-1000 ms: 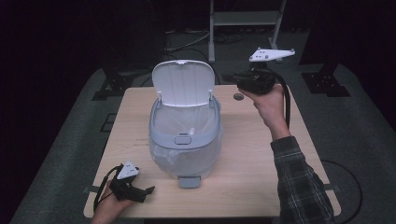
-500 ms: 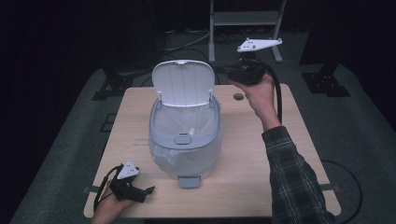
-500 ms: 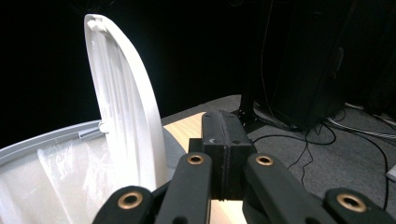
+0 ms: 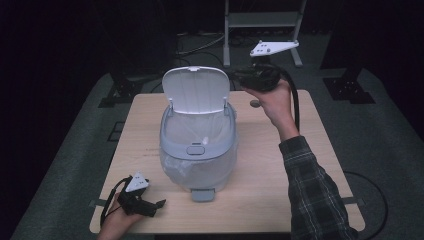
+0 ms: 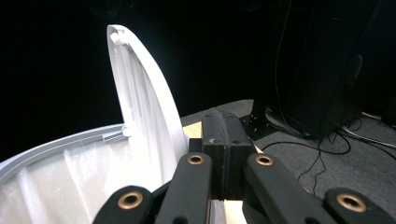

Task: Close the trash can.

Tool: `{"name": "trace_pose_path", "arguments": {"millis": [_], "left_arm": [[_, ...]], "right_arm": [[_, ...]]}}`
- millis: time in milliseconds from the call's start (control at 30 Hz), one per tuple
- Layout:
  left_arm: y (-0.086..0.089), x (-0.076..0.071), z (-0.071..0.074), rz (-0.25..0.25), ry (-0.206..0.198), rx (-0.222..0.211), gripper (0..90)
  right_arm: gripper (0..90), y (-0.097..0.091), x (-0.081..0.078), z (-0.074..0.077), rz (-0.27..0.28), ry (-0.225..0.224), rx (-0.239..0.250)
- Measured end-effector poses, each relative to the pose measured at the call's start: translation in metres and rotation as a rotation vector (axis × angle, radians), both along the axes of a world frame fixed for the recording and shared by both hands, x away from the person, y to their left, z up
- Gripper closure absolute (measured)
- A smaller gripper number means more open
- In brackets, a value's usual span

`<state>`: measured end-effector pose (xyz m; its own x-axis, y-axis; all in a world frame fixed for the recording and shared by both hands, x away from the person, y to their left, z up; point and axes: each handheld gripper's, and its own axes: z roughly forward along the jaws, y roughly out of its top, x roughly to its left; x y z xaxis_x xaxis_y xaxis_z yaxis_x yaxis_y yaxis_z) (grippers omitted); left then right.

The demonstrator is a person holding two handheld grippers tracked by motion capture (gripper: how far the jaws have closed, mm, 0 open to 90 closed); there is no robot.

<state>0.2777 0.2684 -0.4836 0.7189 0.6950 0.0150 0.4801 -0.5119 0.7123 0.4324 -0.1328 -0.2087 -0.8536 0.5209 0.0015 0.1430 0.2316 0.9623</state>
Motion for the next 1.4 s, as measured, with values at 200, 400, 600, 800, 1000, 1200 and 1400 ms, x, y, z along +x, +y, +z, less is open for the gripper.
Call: {"name": "trace_pose_path", "arguments": {"millis": [200, 400, 600, 800, 1000, 1200, 1400], "left_arm": [[0.000, 0.000, 0.000, 0.000, 0.000, 0.000, 0.0], [0.000, 0.000, 0.000, 0.000, 0.000, 0.000, 0.0], [0.000, 0.000, 0.000, -0.001, 0.000, 0.000, 0.0], [0.000, 0.000, 0.000, -0.001, 0.000, 0.000, 0.0], [0.000, 0.000, 0.000, 0.000, 0.000, 0.000, 0.0], [0.000, 0.000, 0.000, 0.000, 0.000, 0.000, 0.0], [0.000, 0.000, 0.000, -0.001, 0.000, 0.000, 0.0]], "right_arm": [[90.0, 0.002, -0.009, -0.001, 0.040, 0.005, 0.003], [90.0, 0.003, -0.023, -0.006, 0.081, 0.013, 0.007], [90.0, 0.008, -0.037, -0.011, 0.108, 0.021, -0.025], [90.0, 0.012, -0.048, -0.013, 0.118, 0.023, -0.046], [89.9, 0.016, -0.057, -0.016, 0.145, 0.033, -0.051], [89.9, 0.022, -0.066, -0.022, 0.164, 0.043, -0.061], [89.9, 0.029, -0.074, -0.029, 0.195, 0.051, -0.071]]}}
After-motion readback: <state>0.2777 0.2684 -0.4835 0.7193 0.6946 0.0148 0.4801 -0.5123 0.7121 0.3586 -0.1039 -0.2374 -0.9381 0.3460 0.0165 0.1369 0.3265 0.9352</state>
